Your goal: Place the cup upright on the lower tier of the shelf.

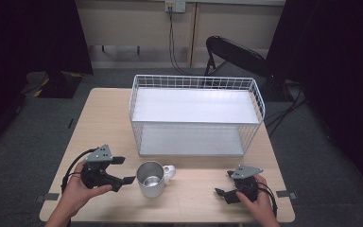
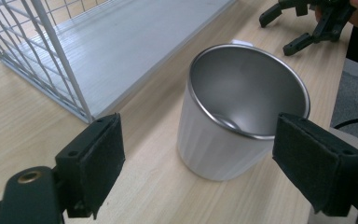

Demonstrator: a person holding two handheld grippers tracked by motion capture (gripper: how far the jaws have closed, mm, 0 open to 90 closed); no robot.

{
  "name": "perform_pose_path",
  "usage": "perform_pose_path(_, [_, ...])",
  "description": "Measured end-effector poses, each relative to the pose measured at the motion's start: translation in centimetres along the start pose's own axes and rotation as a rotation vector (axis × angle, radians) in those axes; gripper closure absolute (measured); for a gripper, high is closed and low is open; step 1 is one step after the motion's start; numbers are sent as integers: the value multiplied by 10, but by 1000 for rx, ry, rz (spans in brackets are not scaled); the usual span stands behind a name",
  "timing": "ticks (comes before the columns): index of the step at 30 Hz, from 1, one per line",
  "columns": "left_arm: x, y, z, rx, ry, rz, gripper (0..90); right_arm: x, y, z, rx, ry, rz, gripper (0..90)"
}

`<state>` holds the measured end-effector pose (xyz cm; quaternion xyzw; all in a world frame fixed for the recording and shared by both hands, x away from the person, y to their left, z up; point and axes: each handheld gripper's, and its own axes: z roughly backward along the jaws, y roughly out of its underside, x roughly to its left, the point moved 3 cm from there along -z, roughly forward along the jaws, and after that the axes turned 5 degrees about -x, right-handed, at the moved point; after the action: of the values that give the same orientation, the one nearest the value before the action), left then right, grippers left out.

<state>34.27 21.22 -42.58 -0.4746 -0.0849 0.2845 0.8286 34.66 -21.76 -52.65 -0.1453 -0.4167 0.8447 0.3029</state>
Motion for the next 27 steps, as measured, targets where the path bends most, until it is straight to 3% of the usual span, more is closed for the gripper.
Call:
perform_pose_path(7, [2, -4, -5, -2, -14, 20, 162, 0, 0, 0, 0, 0, 0, 144])
perform_pose_path(18, [-3, -12, -21, 10, -23, -1, 165, 0, 0, 0, 0, 0, 0, 144])
perform_pose_path(27, [-5, -18, -32, 29, -32, -24, 258, 0, 0, 0, 0, 0, 0, 144])
